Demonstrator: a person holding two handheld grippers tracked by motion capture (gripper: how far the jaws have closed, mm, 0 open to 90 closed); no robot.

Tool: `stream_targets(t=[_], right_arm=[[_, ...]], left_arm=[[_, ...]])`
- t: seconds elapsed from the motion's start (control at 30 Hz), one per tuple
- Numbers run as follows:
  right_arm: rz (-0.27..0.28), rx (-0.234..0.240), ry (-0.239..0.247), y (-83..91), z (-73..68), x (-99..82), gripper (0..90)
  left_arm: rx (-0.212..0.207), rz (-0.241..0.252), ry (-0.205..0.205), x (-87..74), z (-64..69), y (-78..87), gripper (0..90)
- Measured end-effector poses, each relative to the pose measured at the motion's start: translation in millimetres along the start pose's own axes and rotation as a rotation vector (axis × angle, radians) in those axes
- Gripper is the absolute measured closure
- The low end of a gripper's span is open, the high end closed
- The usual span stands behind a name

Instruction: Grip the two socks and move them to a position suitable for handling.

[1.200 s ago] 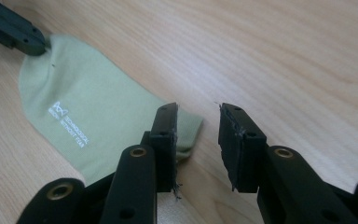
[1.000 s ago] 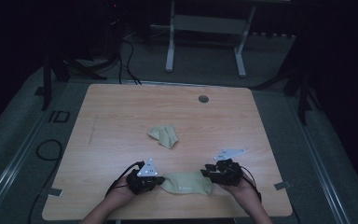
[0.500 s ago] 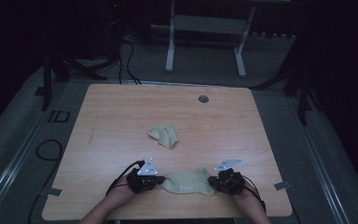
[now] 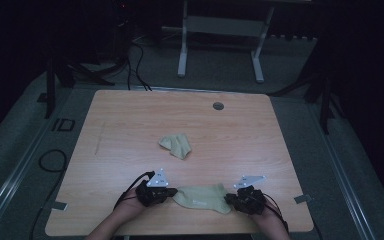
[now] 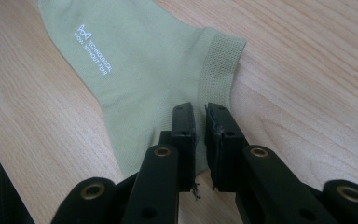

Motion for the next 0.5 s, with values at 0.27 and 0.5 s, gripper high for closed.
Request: stream_targets(t=[0.27,0.5], right_arm=[[0.032,0.015,0.051,5.7,-8.8,18.2,50.2],[0.089,-0.014,0.088,17.3,-6.3,49.4,40.1]], left_arm=[[-0.048,0.033,0.004,2.7,4.7,5.2,64.4],[-0.007,0.059,0.054,4.2,-7.6,17.9,52.6]])
Point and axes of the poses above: each handheld gripper's, and its own axes: y roughly backward along the jaws, x roughly out of its top, z roughly to its right, the point moved 9 cm from there along -y, roughly forward along the jaws, and after that the axes turned 12 degrees about x, right-handed, at the moved point
